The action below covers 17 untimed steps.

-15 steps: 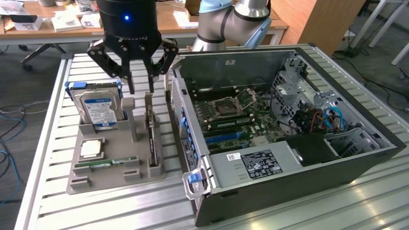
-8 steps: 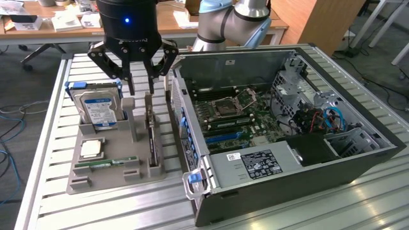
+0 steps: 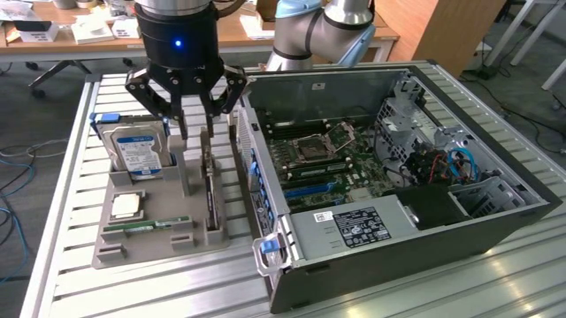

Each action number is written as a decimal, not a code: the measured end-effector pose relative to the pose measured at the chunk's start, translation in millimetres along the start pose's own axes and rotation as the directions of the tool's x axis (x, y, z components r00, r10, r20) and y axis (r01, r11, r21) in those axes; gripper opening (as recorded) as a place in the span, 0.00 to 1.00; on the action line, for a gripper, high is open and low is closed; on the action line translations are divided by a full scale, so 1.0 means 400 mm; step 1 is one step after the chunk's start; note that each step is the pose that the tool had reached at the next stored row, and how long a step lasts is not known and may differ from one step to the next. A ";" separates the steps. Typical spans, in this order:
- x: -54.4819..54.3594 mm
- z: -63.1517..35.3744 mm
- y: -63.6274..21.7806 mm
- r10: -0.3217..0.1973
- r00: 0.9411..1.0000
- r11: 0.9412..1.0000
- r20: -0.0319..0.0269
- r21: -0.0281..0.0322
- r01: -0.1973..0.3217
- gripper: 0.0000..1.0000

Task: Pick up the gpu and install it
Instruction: 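Pick up the gpu and move the gpu toward the slot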

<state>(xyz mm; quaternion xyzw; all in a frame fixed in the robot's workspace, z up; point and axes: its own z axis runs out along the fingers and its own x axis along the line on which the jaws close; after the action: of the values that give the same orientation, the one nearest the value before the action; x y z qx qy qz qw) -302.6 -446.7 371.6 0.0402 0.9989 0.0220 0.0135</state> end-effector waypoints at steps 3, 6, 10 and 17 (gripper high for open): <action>0.000 0.013 -0.001 0.000 1.000 1.000 0.000 0.000 0.000 0.41; 0.001 0.027 -0.001 0.000 1.000 1.000 0.000 0.000 0.000 0.41; 0.001 0.045 -0.002 0.000 1.000 1.000 0.000 0.000 0.000 0.41; 0.002 0.076 -0.003 0.000 1.000 1.000 0.000 0.000 0.000 0.41</action>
<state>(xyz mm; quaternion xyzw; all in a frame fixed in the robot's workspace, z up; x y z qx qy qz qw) -302.5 -446.7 341.1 0.0401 0.9989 0.0220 0.0136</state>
